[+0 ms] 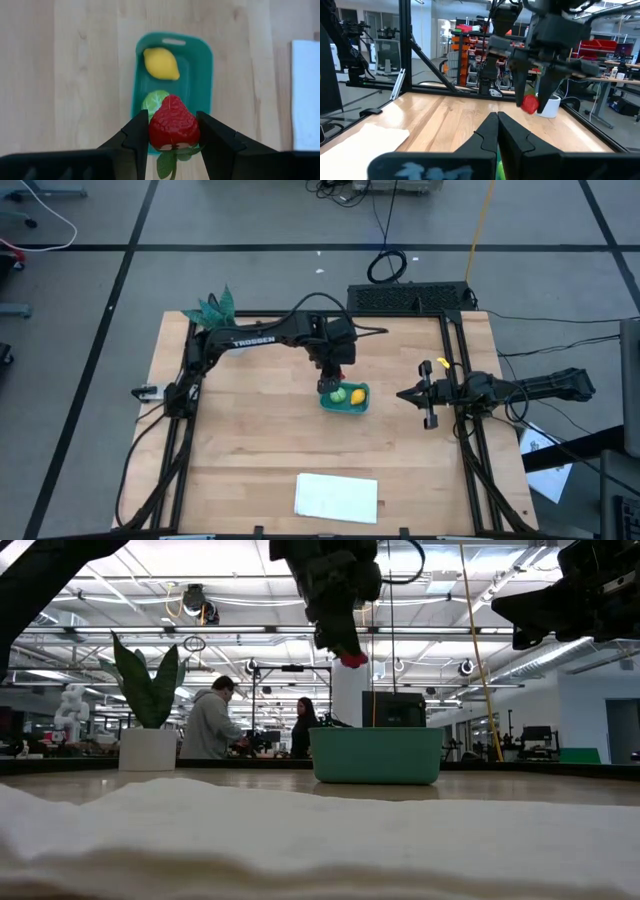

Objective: Pick and placing Produce into tupperware
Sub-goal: Put the strawberry into the bin

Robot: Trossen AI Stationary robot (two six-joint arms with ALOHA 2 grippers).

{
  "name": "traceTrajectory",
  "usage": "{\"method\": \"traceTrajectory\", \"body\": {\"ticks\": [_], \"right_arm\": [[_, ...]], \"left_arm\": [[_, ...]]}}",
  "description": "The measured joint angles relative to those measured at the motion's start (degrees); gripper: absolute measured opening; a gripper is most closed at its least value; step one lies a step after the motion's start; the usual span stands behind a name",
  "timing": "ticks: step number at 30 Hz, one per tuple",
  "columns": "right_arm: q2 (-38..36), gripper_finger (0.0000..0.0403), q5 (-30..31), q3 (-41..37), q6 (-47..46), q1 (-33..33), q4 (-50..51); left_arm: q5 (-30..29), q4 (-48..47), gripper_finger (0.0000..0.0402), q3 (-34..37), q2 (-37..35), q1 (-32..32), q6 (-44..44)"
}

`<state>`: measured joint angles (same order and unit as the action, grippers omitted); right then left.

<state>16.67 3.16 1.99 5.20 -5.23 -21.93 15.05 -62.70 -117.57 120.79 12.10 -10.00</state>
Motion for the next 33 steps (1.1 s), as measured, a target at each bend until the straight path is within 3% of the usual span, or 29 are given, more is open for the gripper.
{"method": "traceTrajectory", "body": {"ticks": [33], "right_arm": [[0.0,0.0000,0.0,0.0,0.0,0.0,0.6]], "left_arm": [[2.9,19.7,0.0134,21.3,0.0,1.8,1.3]]}}
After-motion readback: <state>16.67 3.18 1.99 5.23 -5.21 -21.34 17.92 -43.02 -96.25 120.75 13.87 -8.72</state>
